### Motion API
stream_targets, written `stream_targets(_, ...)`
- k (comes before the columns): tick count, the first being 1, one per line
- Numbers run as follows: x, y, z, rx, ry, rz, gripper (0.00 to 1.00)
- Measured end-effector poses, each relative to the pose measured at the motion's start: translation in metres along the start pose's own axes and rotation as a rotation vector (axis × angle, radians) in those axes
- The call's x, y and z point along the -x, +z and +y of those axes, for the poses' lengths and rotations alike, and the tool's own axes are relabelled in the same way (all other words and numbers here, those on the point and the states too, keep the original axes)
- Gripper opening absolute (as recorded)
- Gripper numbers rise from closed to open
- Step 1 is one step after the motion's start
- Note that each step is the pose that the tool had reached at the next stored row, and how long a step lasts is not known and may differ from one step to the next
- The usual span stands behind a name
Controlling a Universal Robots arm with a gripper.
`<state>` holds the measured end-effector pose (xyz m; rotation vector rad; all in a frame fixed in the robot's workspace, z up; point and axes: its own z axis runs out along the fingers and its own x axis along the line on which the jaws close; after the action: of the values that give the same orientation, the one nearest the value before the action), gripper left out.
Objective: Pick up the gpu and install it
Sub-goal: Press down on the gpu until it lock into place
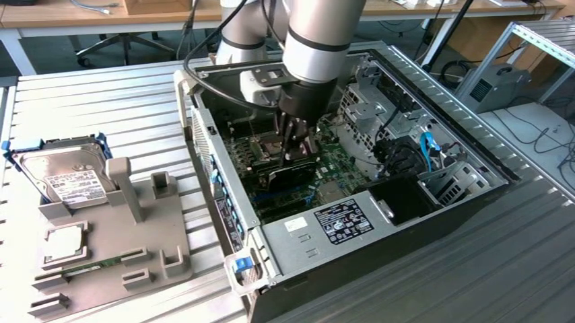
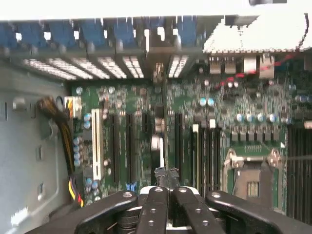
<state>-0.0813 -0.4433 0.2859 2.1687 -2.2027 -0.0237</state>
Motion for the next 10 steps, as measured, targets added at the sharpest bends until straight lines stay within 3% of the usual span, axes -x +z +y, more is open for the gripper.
stream_targets(10,0.000,0.0101,0.0308,0.0000,0.000,0.0000,0.11)
